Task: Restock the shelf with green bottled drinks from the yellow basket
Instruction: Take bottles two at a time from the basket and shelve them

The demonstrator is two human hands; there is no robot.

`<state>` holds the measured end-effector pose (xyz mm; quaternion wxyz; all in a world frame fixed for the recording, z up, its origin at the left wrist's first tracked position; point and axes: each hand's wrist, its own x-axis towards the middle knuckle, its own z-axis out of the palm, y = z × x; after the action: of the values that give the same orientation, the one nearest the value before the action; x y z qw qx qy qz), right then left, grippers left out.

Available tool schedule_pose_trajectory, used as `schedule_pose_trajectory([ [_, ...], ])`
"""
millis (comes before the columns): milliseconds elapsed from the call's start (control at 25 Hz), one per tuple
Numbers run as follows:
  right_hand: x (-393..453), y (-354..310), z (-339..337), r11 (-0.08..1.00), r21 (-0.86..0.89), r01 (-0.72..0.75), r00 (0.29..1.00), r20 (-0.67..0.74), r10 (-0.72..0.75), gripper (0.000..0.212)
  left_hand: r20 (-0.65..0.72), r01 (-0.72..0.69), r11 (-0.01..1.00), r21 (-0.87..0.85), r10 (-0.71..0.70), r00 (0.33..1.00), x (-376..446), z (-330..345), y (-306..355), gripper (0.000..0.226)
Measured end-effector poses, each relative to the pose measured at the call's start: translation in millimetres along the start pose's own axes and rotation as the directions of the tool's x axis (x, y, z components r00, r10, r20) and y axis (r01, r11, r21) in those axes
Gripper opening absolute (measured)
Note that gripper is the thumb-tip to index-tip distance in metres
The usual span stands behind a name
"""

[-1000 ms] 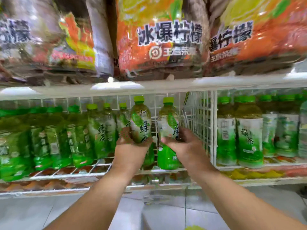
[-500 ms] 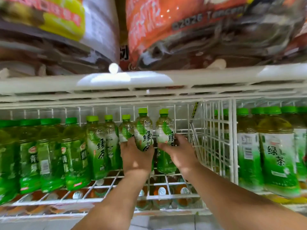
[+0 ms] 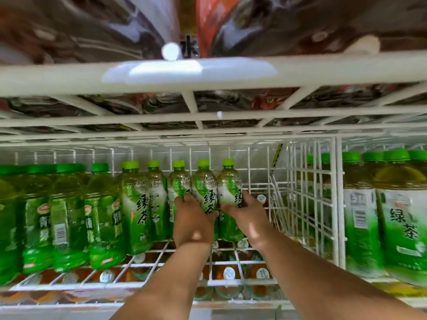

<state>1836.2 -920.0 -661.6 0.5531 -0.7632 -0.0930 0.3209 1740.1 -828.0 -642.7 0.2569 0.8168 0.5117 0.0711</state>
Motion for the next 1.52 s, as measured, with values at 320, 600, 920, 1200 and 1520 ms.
schedule_pose_trajectory([
  [320,-9,-6,-1,0.841,-0.534,0.087,0.996,0.053,-0.07,0.081,0.095,-0.114,0.988,0.102,0.104,0.99,8,-12,-3,0.061],
  [600,-55,-29,-21,0.412,-0.878,0.245,0.959,0.156,-0.237,0.084,0.145,-0.388,0.767,0.511,0.368,0.918,-15,-61,-27,0.083],
  [920,-118,-33,-46,0.215,-0.942,0.257,0.925,0.175,-0.336,0.083,0.146,-0.525,0.681,0.511,0.534,0.833,-68,-100,-57,0.081],
  [1200,-207,-86,-77,0.253,-0.939,0.233,0.949,0.163,-0.269,0.078,0.152,-0.458,0.685,0.566,0.459,0.875,-128,-156,-34,0.08],
  [1520,-338,-144,-127,0.278,-0.901,0.332,0.881,0.192,-0.432,0.085,0.018,-0.511,0.702,0.496,0.58,0.814,-255,-255,21,0.083],
])
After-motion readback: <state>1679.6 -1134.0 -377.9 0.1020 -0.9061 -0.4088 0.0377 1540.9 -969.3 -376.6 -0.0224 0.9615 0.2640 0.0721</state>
